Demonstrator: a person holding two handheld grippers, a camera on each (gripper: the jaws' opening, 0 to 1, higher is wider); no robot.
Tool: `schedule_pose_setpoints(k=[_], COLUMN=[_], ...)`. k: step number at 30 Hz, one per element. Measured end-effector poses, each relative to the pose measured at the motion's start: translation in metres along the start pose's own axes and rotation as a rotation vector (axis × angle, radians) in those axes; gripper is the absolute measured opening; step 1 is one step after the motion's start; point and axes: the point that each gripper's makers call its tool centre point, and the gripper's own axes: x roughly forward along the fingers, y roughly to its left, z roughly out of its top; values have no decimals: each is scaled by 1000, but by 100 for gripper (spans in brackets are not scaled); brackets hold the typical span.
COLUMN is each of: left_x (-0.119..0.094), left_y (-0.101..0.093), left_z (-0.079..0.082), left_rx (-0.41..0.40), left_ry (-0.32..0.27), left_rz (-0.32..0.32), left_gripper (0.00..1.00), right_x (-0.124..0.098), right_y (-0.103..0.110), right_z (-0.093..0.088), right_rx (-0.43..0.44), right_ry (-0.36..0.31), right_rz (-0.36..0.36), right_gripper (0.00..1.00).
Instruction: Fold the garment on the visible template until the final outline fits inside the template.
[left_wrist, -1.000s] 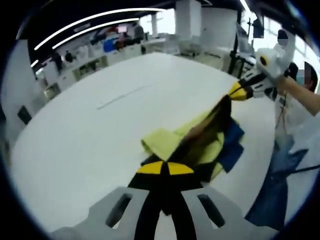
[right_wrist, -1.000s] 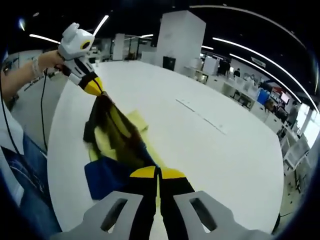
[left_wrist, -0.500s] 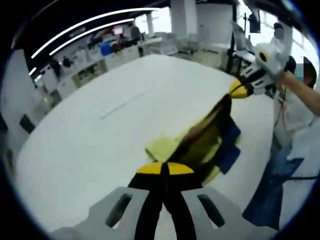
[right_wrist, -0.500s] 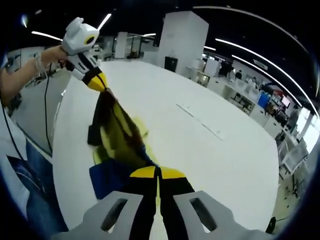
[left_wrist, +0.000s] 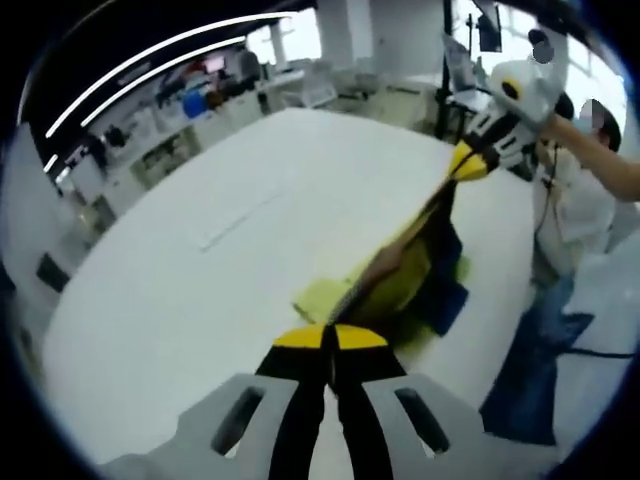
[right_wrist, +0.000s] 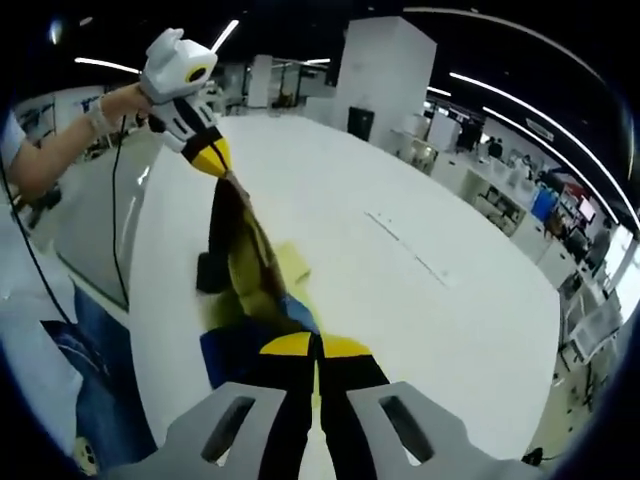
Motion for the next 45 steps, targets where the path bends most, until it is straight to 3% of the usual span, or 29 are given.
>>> schedule_pose_setpoints(k=[7, 19, 31, 35, 45], left_x=[-18, -43, -65, -77, -96], left_y=[-10, -8, 15, 23, 28], left_z=[14, 34, 64, 82, 114], left_rx=[38, 129, 193, 230, 277], left_ry=[2, 33, 40, 28, 17], left_rz=[1, -16, 1, 41, 74], left_gripper=[0, 0, 0, 0, 0], right_x=[-11, -32, -58, -67, -87], right_y=[-2, -4, -23, -30, -46], right_z=[14, 43, 76, 85, 109], right_rx=[-50, -128, -170, -194, -252], right_ry=[21, 35, 11, 8, 8], right_rz=[10, 41, 1, -6, -23], right_gripper=[1, 1, 1, 1, 1])
